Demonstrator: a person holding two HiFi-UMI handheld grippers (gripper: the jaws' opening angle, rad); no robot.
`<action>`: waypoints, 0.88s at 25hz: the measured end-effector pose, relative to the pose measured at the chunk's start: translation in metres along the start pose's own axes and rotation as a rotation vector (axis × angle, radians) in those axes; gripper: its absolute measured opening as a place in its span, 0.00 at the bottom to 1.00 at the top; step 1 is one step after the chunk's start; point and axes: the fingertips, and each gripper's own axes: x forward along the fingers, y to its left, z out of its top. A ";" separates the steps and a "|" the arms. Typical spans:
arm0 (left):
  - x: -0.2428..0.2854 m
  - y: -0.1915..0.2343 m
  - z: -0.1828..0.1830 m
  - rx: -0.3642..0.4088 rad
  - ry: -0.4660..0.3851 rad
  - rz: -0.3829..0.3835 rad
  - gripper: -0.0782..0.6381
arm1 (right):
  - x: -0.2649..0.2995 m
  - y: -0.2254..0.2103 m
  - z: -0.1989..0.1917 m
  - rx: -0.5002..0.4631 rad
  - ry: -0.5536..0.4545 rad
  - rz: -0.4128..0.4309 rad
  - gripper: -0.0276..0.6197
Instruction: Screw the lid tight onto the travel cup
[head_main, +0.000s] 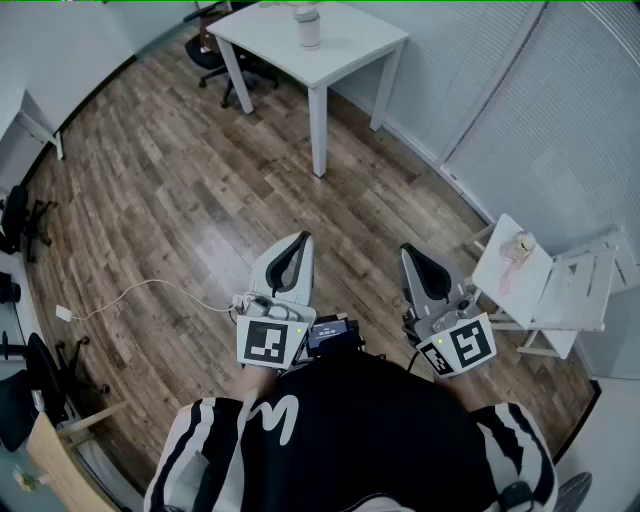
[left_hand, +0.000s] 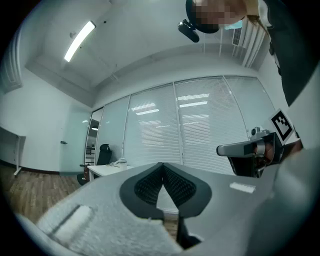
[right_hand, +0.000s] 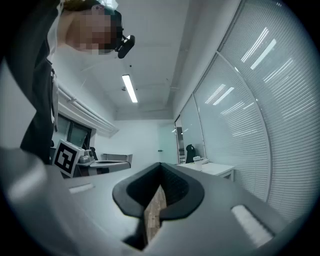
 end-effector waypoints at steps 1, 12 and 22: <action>0.000 0.000 0.000 0.000 0.000 0.001 0.11 | 0.000 0.000 0.000 0.001 0.002 0.001 0.04; 0.003 0.015 -0.002 -0.010 0.031 0.017 0.11 | 0.012 0.004 -0.002 -0.007 0.007 0.002 0.04; -0.004 0.034 -0.006 -0.014 0.005 -0.012 0.11 | 0.024 0.010 -0.003 0.009 -0.019 -0.060 0.04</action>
